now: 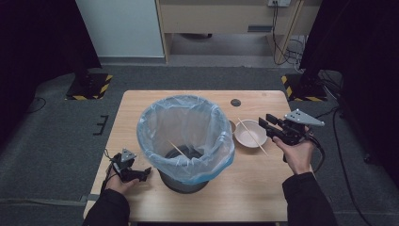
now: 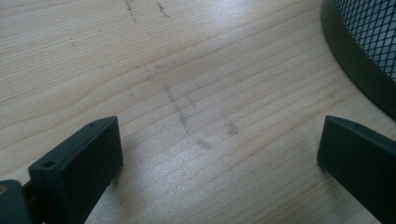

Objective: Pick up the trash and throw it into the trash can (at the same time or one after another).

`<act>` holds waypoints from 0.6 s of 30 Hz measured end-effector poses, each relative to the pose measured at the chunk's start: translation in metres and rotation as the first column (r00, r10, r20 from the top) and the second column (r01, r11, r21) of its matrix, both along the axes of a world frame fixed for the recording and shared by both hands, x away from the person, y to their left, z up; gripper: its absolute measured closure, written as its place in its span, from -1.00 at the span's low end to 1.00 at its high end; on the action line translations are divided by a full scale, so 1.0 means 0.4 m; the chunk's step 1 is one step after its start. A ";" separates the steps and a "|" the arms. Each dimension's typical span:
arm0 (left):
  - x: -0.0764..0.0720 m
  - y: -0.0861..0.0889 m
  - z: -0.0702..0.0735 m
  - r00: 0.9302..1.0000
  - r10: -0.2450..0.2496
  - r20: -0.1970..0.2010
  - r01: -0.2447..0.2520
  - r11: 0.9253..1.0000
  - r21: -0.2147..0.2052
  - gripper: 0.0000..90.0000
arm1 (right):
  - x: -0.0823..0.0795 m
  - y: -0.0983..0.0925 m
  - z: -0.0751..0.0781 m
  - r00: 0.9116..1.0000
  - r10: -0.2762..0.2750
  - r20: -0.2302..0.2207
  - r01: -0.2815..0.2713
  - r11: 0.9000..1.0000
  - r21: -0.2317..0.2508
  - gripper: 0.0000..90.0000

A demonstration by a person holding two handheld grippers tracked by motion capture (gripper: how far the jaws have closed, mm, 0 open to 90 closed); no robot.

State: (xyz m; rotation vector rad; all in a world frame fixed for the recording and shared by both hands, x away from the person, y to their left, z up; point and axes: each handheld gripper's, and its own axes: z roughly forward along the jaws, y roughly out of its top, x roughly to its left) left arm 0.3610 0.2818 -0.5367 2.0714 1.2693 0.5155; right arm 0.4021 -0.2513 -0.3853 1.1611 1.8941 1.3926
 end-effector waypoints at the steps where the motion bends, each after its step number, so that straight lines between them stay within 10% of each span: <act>1: 0.000 0.000 0.000 1.000 0.000 0.000 0.000 1.000 0.000 -1.00 | 0.000 0.000 0.000 1.000 0.000 0.000 0.000 1.000 0.000 0.37; 18: 0.000 0.000 0.000 1.000 0.000 0.000 0.000 1.000 0.000 -1.00 | 0.000 -0.054 -0.197 0.976 -0.039 -0.215 0.012 0.992 -0.126 0.39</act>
